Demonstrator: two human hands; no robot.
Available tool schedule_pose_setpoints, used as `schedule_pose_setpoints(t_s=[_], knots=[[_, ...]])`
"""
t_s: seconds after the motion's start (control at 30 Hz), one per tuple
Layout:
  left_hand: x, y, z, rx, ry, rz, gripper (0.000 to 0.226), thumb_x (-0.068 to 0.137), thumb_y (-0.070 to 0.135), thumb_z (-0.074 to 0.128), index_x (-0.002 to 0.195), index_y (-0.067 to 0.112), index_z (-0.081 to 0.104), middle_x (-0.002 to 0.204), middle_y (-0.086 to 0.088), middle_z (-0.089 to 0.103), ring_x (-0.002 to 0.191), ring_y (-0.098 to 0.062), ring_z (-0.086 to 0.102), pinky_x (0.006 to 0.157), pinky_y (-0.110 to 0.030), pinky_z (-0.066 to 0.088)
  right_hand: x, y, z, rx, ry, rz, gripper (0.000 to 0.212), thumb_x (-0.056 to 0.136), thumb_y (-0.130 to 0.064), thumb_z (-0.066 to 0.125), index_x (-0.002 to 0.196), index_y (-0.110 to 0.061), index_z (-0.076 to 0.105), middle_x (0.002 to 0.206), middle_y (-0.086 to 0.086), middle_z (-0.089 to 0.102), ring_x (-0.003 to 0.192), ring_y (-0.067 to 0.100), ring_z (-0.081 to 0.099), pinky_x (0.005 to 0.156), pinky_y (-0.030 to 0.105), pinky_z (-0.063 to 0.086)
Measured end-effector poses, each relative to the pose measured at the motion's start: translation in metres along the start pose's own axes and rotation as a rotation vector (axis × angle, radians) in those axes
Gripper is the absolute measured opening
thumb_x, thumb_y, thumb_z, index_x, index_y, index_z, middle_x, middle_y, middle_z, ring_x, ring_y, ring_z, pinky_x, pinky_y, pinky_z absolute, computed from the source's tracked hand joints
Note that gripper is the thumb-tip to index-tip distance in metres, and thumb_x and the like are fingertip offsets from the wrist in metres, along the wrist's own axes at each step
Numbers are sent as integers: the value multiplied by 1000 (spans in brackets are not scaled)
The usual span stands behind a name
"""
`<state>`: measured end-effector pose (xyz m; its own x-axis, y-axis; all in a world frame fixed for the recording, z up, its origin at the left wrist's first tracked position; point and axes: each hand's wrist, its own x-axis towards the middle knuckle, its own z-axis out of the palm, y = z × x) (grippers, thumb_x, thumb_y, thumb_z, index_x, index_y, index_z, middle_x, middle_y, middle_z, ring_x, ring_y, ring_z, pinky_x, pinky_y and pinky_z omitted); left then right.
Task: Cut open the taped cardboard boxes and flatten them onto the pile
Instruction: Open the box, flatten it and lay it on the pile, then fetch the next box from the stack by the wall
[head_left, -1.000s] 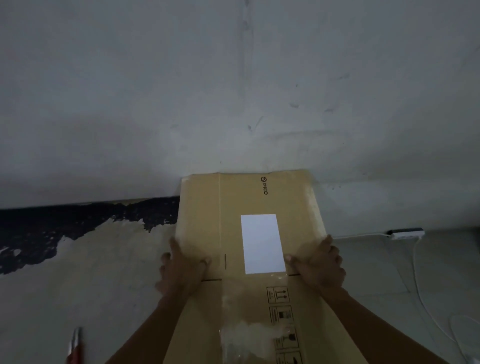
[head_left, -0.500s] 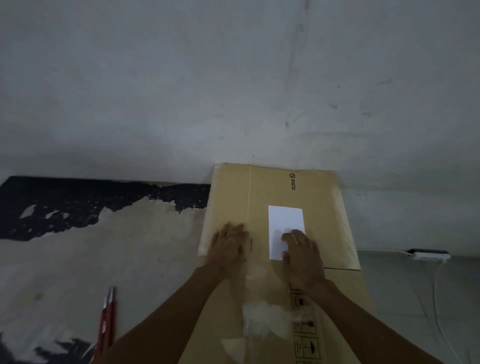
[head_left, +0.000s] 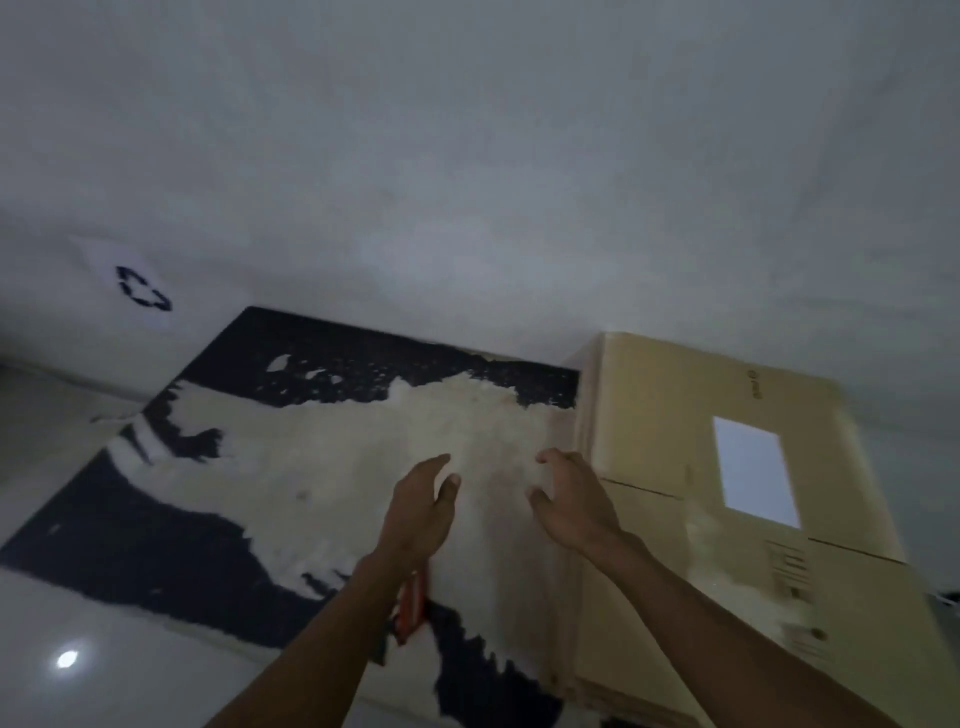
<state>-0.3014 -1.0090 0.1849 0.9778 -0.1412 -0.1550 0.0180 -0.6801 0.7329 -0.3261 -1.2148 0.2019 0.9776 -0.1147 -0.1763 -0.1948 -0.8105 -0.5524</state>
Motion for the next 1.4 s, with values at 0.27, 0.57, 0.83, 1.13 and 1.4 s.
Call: schedule_pose_setpoints(t_s=[0.27,0.57,0.83,1.13,1.4], knots=[[-62,-132,-141,-61,176,-210,42,103,34,49,142,17,50,145,-6,51,132,-25,48,112,-42,39,-18,-162,124,77,-197,-133,43,95,-32,58,136,-23,45,136,5,49,124,22,47,100,35,44],[-87,-222,-256,-119,275,-322,38,102,18,52,139,6,53,136,-11,59,124,-24,56,104,-36,46,-4,-304,222,79,-368,-277,43,94,-30,63,133,-17,50,132,10,55,124,25,49,99,36,46],[-50,-311,-342,-116,322,-429,41,102,22,54,141,10,51,134,-8,61,118,-17,59,89,-20,41,56,-406,305,82,-466,-309,41,93,-27,66,130,-18,52,131,10,57,120,24,54,98,37,49],[25,-403,-446,-120,299,-574,42,102,25,53,141,13,51,134,-11,60,120,-24,58,100,-37,48,143,-523,380,74,-570,-275,37,92,-26,66,126,-17,56,125,10,60,112,23,58,93,33,50],[71,-467,-502,-131,208,-578,41,101,27,54,139,12,53,126,-11,65,114,-25,61,97,-35,49,181,-590,437,110,-630,-173,35,90,-22,68,122,-14,57,110,5,61,102,19,59,90,34,52]])
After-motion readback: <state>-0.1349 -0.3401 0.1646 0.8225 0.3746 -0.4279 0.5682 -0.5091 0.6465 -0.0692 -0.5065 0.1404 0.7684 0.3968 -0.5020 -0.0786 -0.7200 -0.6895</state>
